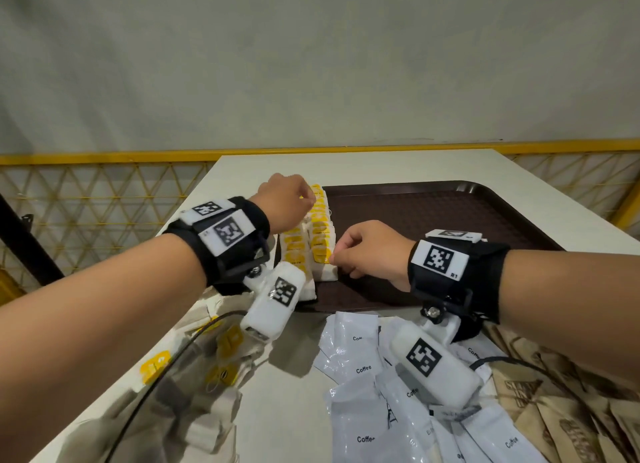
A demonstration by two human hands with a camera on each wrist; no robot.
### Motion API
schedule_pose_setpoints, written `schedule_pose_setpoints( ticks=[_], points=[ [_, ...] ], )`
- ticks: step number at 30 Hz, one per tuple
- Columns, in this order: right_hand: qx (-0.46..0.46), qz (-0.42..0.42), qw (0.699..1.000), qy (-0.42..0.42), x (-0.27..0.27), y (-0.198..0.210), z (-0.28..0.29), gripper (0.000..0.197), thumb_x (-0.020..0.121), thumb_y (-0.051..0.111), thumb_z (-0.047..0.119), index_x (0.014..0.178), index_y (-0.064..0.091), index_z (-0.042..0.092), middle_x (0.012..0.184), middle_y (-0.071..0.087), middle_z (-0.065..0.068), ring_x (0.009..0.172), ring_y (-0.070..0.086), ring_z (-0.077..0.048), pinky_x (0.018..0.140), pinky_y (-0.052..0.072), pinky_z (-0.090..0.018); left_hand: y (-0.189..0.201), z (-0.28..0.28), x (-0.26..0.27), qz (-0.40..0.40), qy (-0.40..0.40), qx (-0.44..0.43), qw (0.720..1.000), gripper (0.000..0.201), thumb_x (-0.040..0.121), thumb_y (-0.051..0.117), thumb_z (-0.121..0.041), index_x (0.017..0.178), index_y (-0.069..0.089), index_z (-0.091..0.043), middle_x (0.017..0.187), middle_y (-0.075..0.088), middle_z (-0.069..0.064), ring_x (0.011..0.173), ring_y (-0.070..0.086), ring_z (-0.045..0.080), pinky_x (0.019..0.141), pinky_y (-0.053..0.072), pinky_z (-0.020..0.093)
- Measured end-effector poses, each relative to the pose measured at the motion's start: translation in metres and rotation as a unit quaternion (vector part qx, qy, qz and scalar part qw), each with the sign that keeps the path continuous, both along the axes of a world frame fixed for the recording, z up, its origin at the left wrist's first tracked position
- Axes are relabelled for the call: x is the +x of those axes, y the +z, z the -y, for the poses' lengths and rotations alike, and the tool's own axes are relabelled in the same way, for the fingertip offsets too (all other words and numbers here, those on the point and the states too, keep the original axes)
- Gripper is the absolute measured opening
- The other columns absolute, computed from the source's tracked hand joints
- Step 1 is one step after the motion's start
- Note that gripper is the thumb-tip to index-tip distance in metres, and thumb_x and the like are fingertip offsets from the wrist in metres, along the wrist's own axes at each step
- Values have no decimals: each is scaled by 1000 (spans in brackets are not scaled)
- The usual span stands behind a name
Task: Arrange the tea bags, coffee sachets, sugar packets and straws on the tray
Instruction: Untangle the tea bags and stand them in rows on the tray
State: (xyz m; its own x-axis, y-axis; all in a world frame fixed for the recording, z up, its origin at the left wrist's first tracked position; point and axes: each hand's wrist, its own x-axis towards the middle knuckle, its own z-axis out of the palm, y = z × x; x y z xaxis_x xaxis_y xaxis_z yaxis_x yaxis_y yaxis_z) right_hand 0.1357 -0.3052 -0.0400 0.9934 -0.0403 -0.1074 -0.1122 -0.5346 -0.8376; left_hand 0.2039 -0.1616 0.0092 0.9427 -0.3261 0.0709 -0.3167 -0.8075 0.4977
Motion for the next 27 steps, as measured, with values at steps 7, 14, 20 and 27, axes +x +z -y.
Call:
schedule_pose_setpoints(
  ticks=[7, 14, 20, 27],
  points=[
    [-5, 25, 999, -24, 9, 2, 2, 8, 84, 68, 5, 87, 64, 12, 82, 67, -9, 73, 65, -22, 80, 58, -38, -10, -16, -27, 37, -73, 118, 990, 15, 93, 57, -24, 100, 70, -25, 108, 58, -5, 99, 48, 12, 81, 40, 22],
    [31, 25, 997, -62, 23, -4, -4, 12, 83, 65, -5, 81, 67, 7, 78, 65, -11, 66, 64, -22, 82, 58, -39, -21, 2, -25, 68, -10, 221, 973, 24, 85, 64, -46, 99, 72, -29, 116, 47, 4, 118, 38, 27, 94, 39, 39],
    [3, 38, 998, -59, 28, -6, -4, 9, 84, 65, -3, 91, 70, 2, 82, 67, -13, 70, 65, -22, 82, 58, -38, -28, 12, -15, 69, 18, 261, 963, 28, 87, 60, -41, 108, 66, -23, 121, 47, 5, 120, 37, 28, 99, 35, 42],
    [14, 35, 998, -56, 31, -6, -1, 9, 81, 70, -4, 87, 67, 2, 72, 64, -8, 59, 63, -17, 68, 59, -28, -32, 16, -8, 63, 10, 271, 961, 28, 93, 52, -33, 115, 63, -20, 127, 42, 6, 123, 34, 28, 102, 32, 44]
  ],
)
